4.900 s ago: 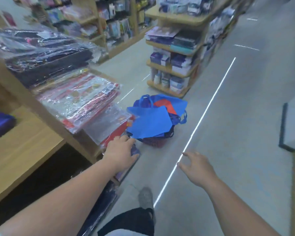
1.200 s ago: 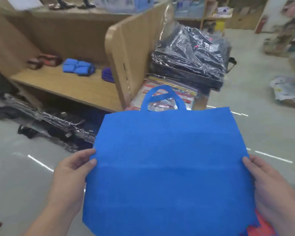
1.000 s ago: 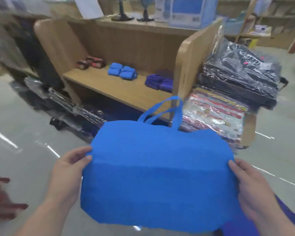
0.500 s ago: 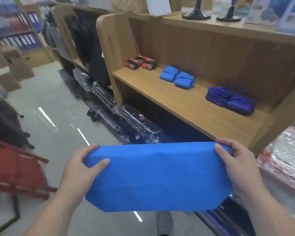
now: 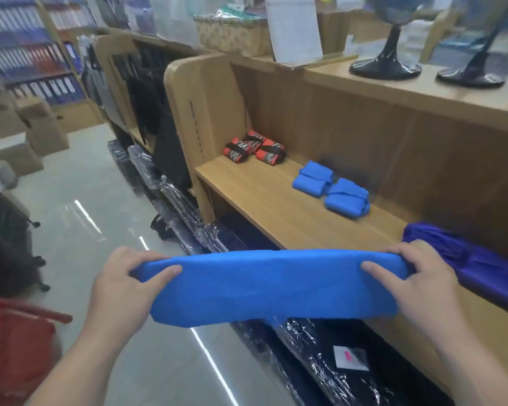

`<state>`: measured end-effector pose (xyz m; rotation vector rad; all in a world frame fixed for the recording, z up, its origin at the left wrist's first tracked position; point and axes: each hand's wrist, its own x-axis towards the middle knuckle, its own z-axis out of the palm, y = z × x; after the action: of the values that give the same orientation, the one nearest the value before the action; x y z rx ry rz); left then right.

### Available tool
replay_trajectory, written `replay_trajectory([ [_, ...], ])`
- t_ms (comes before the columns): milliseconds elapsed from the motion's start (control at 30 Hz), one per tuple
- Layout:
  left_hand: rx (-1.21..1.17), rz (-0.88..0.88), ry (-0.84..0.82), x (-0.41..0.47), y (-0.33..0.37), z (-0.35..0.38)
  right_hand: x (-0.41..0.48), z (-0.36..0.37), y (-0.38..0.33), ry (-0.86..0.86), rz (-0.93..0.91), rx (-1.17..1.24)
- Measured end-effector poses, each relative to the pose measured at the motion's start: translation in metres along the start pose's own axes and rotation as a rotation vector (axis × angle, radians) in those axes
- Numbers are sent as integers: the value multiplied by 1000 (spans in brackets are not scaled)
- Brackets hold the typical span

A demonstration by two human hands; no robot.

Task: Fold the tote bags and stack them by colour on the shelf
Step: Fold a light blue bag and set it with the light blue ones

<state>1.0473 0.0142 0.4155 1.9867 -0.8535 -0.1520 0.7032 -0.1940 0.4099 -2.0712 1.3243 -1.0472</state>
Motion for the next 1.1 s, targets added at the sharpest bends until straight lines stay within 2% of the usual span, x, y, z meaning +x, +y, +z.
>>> replay_trajectory([
  [133,-88,34,-65,71,-1,35,39,16,1,81,53,2],
  [267,-265,17,-233,144,2,71,70,32,3,125,169,10],
  [333,-277,27,-311,181,5,85,79,42,-1,172,238,22],
  [467,-328,27,-404,248,7,109,88,71,-11,239,428,448],
  [533,-364,6,-454,272,8,122,90,86,-8,270,496,510],
  [633,-345,-5,-582,303,7,142,98,102,-11,378,564,462],
  [800,-127,86,-754,344,-3,172,124,108,-30,385,506,321],
  [967,304,469,-1010,351,22,196,152,96,-50,321,421,228],
  [1033,201,474,-1190,333,42,204,163,97,-60,203,383,247],
  [1100,-33,441,-1370,309,59,215,175,101,-68,105,317,187],
])
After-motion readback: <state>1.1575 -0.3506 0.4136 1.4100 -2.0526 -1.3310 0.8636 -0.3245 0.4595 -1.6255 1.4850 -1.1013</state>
